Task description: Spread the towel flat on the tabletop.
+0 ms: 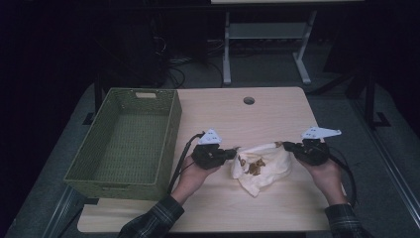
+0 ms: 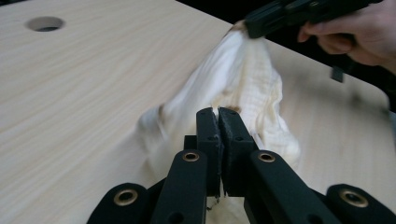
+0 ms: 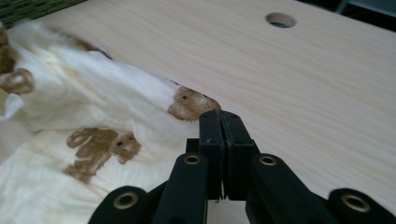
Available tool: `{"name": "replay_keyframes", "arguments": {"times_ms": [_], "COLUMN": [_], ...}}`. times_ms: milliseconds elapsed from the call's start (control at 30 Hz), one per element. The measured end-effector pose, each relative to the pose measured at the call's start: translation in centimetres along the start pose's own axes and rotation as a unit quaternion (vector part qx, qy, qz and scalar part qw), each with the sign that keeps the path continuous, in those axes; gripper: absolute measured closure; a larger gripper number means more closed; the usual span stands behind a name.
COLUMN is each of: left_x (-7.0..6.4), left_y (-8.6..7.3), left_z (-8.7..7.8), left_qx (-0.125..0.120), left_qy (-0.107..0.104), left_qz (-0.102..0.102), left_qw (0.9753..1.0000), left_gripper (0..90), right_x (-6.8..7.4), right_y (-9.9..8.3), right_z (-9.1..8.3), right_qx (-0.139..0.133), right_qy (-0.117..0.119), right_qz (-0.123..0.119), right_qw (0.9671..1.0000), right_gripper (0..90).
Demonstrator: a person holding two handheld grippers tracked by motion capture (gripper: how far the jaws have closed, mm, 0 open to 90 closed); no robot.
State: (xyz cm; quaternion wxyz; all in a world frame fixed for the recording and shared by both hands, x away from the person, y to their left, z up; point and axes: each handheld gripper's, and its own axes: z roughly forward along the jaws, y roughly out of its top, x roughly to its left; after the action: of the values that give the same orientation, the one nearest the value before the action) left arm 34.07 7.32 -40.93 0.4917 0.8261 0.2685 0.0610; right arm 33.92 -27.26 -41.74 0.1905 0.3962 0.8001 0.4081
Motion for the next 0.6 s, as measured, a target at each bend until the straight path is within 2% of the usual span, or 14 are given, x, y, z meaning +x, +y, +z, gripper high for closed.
{"name": "replay_keyframes", "arguments": {"times_ms": [33, 133, 167, 200, 267, 300, 333, 400, 433, 467, 500, 600], "left_x": [0.0, 1.2, 1.2, 1.6, 1.8, 2.1, 2.3, 2.6, 2.6, 2.7, 2.7, 2.6], "left_y": [0.0, -0.1, -0.1, -0.2, -0.3, -0.3, -0.4, -0.4, -0.5, -0.5, -0.5, -0.5], "left_z": [0.0, -0.3, -0.3, -0.3, -0.4, -0.4, -0.4, -0.5, -0.5, -0.7, -0.7, -0.9], "left_qx": [0.0, -0.005, -0.005, -0.007, -0.009, -0.007, -0.009, -0.004, -0.002, -0.003, -0.003, 0.002], "left_qy": [0.0, 0.034, 0.034, 0.056, 0.064, 0.083, 0.093, 0.1, 0.104, 0.108, 0.108, 0.104], "left_qz": [0.0, -0.016, -0.016, -0.022, -0.026, -0.029, -0.028, -0.033, -0.033, -0.033, -0.033, -0.031], "left_qw": [1.0, 0.9993, 0.9993, 0.9982, 0.9976, 0.9961, 0.9952, 0.9944, 0.994, 0.9935, 0.9935, 0.994], "left_gripper": [87.2, 87.4, 87.5, 87.5, 87.4, 87.4, 87.3, 84.8, 81.3, 74.2, 71.9, 67.1], "right_x": [0.0, -1.1, -1.1, -1.6, -1.8, -2.0, -2.1, -2.0, -2.0, -1.8, -1.8, -1.4], "right_y": [0.0, 0.2, 0.2, 0.3, 0.3, 0.3, 0.3, 0.3, 0.3, 0.3, 0.3, 0.3], "right_z": [0.0, 0.1, 0.1, 0.3, 0.5, 0.8, 1.1, 1.3, 1.3, 1.0, 1.0, 0.4], "right_qx": [0.0, -0.002, -0.002, 0.002, 0.003, 0.006, 0.008, 0.005, 0.001, -0.009, -0.009, -0.016], "right_qy": [0.0, -0.024, -0.024, -0.034, -0.037, -0.041, -0.042, -0.043, -0.04, -0.028, -0.028, -0.006], "right_qz": [0.0, 0.004, 0.004, 0.008, 0.01, 0.012, 0.012, 0.015, 0.017, 0.023, 0.023, 0.029], "right_qw": [1.0, 0.9997, 0.9997, 0.9994, 0.9993, 0.9991, 0.999, 0.9989, 0.999, 0.9993, 0.9993, 0.9994], "right_gripper": [87.9, 88.1, 88.1, 88.1, 88.1, 88.1, 86.3, 73.9, 71.8, 67.2, 67.2, 65.5]}}
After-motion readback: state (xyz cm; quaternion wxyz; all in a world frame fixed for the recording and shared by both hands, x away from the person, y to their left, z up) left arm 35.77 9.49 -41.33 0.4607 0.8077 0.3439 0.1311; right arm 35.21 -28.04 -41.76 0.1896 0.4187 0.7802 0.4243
